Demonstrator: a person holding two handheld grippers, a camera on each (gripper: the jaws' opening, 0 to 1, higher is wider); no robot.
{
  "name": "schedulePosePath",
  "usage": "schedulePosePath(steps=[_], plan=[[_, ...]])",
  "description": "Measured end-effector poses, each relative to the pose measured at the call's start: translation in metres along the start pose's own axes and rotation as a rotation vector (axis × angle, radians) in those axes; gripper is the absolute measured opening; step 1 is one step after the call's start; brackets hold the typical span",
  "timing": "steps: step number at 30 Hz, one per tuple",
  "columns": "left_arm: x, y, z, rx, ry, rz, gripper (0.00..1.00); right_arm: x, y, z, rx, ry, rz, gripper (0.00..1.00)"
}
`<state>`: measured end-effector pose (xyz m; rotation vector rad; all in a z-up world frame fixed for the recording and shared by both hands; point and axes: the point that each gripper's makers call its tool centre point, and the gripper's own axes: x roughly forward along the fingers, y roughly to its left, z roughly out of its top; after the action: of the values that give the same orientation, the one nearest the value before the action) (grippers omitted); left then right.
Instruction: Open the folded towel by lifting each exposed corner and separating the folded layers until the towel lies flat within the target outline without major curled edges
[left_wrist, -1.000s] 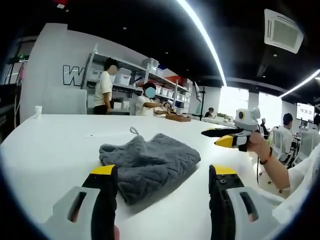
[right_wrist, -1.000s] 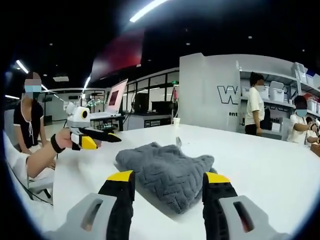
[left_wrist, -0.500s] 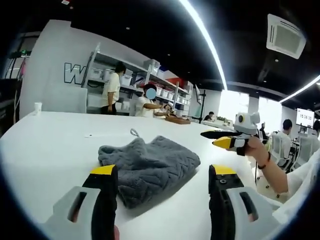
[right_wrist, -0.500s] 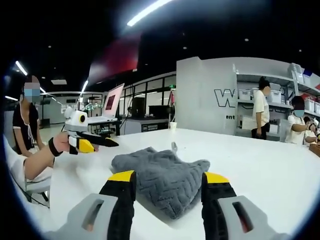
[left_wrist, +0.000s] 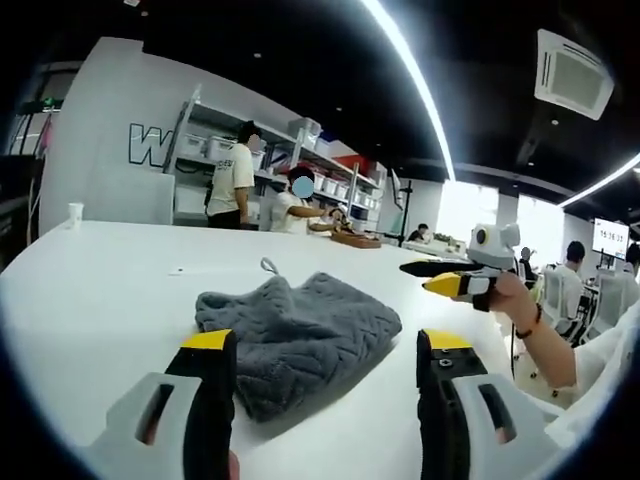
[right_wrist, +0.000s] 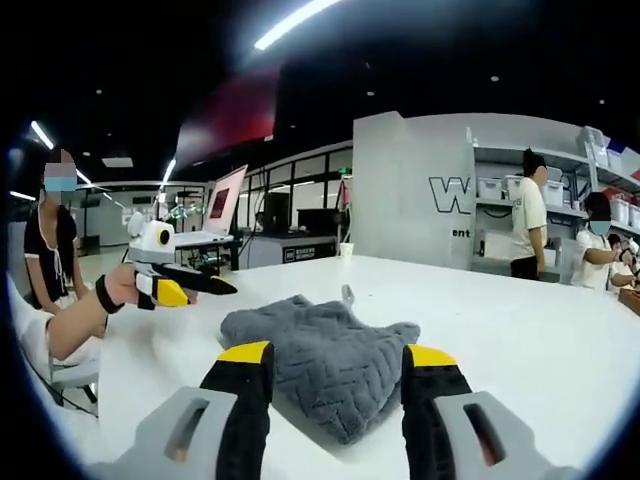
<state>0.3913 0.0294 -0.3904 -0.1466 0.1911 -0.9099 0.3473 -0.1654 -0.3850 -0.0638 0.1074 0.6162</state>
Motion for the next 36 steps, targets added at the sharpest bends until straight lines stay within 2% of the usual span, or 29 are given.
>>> schedulePosePath(steps=[19, 25, 36], plan=[[0.005, -0.005, -0.003, -0.004, 0.007, -0.001, 0.71, 0.013, -0.01, -0.004, 0.007, 0.024, -0.012, 0.48], [0.007, -0.016, -0.01, -0.01, 0.01, 0.007, 0.71, 0.017, -0.017, -0.004, 0.019, 0.032, -0.036, 0.49], [0.009, -0.028, -0.015, -0.014, 0.001, 0.005, 0.71, 0.024, -0.024, 0.003, 0.032, 0.02, -0.026, 0.49]])
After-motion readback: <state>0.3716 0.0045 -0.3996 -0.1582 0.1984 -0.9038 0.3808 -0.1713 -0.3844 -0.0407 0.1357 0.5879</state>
